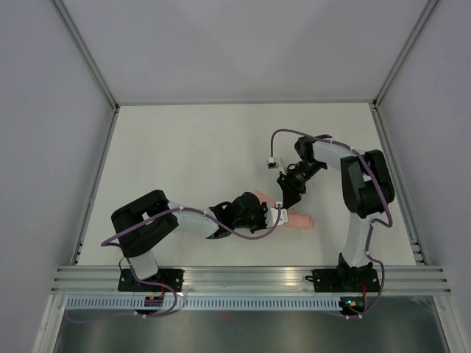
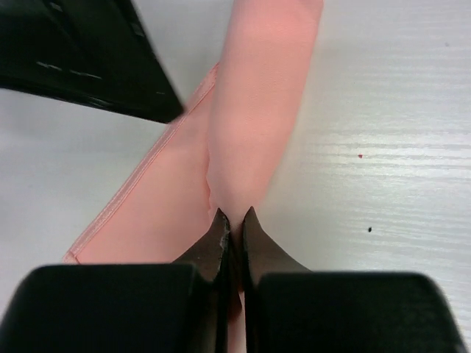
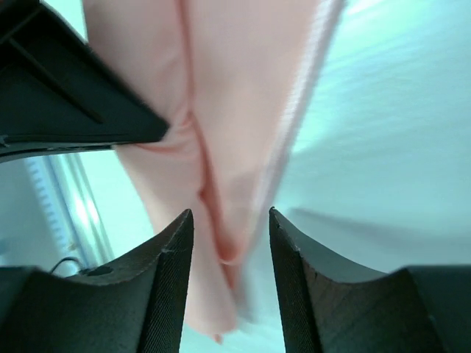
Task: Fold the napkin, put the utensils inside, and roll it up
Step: Roll the napkin at the center of the board.
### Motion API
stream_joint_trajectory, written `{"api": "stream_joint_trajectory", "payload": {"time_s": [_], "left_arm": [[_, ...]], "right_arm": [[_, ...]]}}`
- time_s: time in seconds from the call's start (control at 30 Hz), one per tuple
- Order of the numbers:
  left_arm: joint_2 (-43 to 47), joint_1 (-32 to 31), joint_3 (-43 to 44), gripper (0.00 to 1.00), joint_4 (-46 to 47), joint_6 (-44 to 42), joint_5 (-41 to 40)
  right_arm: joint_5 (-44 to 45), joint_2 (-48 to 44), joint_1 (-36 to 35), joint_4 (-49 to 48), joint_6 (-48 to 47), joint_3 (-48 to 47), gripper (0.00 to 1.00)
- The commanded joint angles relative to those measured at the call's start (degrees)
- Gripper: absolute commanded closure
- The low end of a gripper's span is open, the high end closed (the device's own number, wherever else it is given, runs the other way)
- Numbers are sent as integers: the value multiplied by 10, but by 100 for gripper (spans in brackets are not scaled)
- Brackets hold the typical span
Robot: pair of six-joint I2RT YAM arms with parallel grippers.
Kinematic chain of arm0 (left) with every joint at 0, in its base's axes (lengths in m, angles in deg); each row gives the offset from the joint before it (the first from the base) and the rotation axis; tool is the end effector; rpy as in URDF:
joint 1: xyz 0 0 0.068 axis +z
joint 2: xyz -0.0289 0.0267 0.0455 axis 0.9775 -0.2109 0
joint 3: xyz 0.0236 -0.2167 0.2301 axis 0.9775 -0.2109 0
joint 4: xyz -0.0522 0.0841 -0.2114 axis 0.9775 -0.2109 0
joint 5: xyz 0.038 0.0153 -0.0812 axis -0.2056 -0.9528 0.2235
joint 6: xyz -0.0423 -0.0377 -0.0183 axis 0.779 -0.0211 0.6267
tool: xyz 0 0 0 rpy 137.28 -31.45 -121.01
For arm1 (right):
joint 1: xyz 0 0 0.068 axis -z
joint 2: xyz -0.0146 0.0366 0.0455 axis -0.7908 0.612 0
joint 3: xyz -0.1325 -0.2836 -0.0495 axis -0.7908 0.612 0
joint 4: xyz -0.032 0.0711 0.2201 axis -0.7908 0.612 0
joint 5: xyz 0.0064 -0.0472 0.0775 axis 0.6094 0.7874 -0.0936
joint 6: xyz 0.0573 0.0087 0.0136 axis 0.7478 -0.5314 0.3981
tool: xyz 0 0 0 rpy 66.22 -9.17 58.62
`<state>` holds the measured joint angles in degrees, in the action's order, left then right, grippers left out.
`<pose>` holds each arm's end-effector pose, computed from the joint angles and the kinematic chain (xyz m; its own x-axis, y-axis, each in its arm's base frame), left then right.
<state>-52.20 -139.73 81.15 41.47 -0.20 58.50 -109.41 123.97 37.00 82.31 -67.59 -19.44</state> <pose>0.1536 -0.3017 0.2045 0.1736 0.5810 -0.7952 0.9493 0.1162 0.2922 0.3115 0.1159 0.2002 -0.5420 -0.7433 -0.3921 -0.7734 0.2586 0.5787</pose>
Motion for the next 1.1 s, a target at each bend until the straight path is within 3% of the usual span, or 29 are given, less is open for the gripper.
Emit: {"api": "stream_joint_trajectory", "payload": {"time_s": [0.0,0.37,0.6,0.9,1.07], "left_arm": [[-32,7,4,98,-80,61,88],[-77,73,65,98,-167,142,203],[-115,104,118,98,-222,181,249],[-164,123,183,98,-304,208,285],[-179,130,196,98,-314,220,294]], "right_arm": [[-4,-74,33,-119,42,13,48],[-11,-304,102,-248,56,176,45],[-11,-425,96,-269,-23,272,41],[103,-520,-32,-362,-17,410,36],[177,-523,-110,-436,-3,464,35]]}}
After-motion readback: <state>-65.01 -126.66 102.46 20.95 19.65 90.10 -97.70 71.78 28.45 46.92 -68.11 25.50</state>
